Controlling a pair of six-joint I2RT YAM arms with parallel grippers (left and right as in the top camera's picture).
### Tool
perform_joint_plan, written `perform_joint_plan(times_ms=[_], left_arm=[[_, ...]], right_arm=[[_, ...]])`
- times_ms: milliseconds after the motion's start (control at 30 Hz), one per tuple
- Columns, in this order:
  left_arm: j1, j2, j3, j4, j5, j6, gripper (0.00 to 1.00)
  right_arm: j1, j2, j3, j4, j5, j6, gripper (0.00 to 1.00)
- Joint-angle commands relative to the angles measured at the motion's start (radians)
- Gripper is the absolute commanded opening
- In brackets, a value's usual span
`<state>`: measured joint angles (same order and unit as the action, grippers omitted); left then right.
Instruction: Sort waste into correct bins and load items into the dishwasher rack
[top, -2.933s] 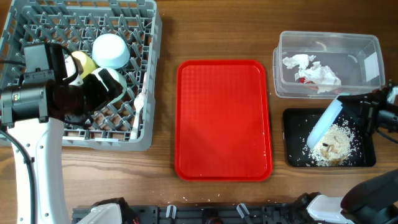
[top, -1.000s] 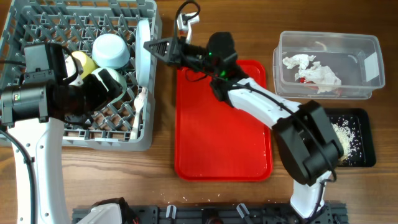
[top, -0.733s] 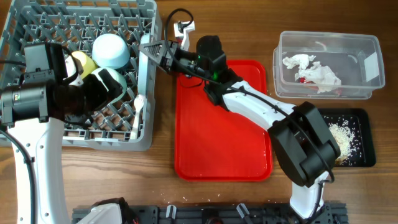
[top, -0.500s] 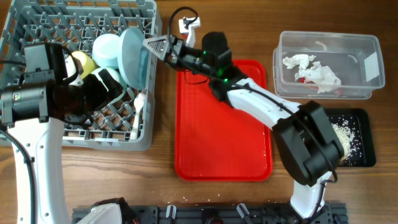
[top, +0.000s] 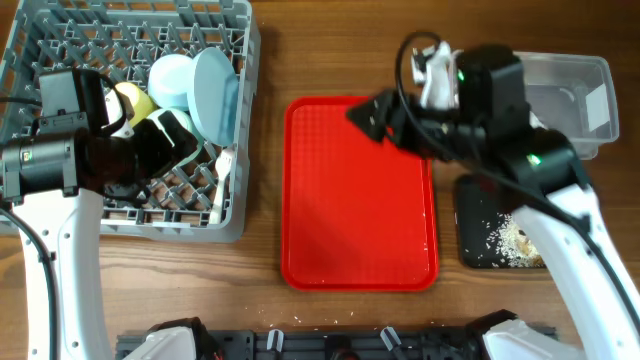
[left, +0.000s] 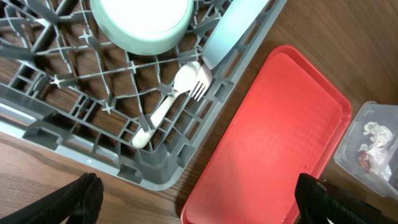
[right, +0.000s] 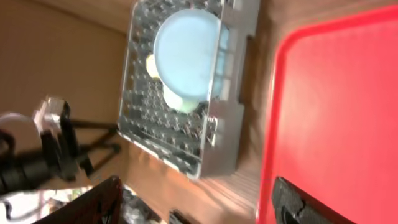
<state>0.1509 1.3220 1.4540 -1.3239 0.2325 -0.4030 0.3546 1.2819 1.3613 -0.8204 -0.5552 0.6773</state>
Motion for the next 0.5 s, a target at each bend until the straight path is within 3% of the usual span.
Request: perform_joint_plan(times_ms=[0, 167, 233, 333, 467], left_arm=[[0.005, -0.004, -0.001, 0.003, 0.001, -0.009, 1.0], [0.005, -0.004, -0.001, 0.003, 0.001, -0.009, 1.0], [0.005, -0.004, -0.001, 0.003, 0.001, -0.009, 1.0], [0.005, -0.004, -0.001, 0.003, 0.001, -0.009, 1.0], [0.005, -0.004, -0.001, 0.003, 0.001, -0.009, 1.0]], right_arm=[[0.001, -0.121, -0.005, -0.187, 0.098, -0.081, 0.77], [0.001, -0.281, -0.008, -0.446, 0.174, -0.105, 0.84], [0.001, -0.318, -0.008, -0.535, 0.175, -0.103, 1.0], [0.001, -0.352, -0.008, -0.667, 0.209, -0.102, 1.0], [0.001, -0.347, -0.008, -0.694, 0.219, -0.098, 1.0]])
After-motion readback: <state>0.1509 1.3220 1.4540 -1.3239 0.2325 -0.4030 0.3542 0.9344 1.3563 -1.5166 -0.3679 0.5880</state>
